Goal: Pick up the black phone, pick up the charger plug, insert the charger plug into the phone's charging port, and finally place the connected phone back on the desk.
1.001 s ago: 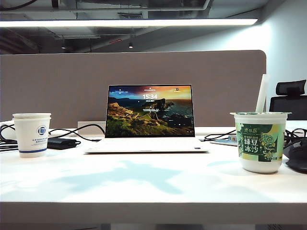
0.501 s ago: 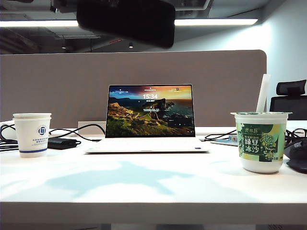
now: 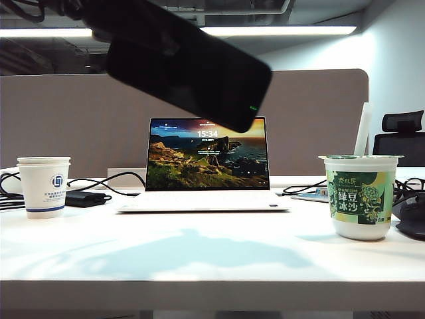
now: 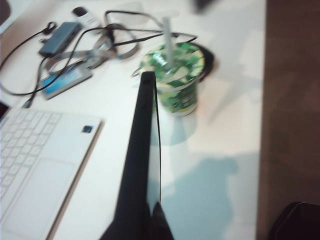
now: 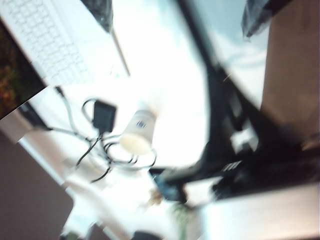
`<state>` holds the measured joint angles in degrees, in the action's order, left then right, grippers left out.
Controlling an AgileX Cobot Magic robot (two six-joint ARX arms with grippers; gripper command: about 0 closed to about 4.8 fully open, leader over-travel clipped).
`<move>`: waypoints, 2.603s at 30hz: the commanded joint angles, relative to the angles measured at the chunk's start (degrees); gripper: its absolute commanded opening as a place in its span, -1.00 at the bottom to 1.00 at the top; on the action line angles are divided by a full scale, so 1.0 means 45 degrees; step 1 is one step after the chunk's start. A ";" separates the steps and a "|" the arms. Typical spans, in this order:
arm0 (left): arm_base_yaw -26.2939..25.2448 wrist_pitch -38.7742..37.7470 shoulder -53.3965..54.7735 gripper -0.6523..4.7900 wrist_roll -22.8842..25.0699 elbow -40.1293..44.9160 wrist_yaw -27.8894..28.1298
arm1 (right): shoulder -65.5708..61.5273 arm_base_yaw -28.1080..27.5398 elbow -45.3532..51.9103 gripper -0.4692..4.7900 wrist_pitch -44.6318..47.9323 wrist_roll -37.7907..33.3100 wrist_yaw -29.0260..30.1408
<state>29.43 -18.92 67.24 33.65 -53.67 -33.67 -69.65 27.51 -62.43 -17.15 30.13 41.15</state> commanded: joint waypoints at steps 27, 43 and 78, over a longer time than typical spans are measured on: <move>0.0015 -0.0680 -0.0083 -0.78 0.2123 -0.0102 -0.0010 | -0.2764 0.1613 -0.0049 0.41 -0.0889 0.3075 -0.1447; 0.0015 -0.0738 -0.0073 -0.78 0.2157 -0.0102 -0.0044 | -0.3361 0.1836 -0.0049 -0.52 -0.0471 0.3070 -0.1768; -0.0151 0.5221 -0.0078 0.40 -0.2739 -0.0102 -0.0257 | -0.1069 0.0767 -0.0053 -0.83 0.1486 0.1239 -0.1647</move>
<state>29.30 0.80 67.05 24.73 -53.80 -33.41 -75.99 31.31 -62.33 -14.02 37.28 32.51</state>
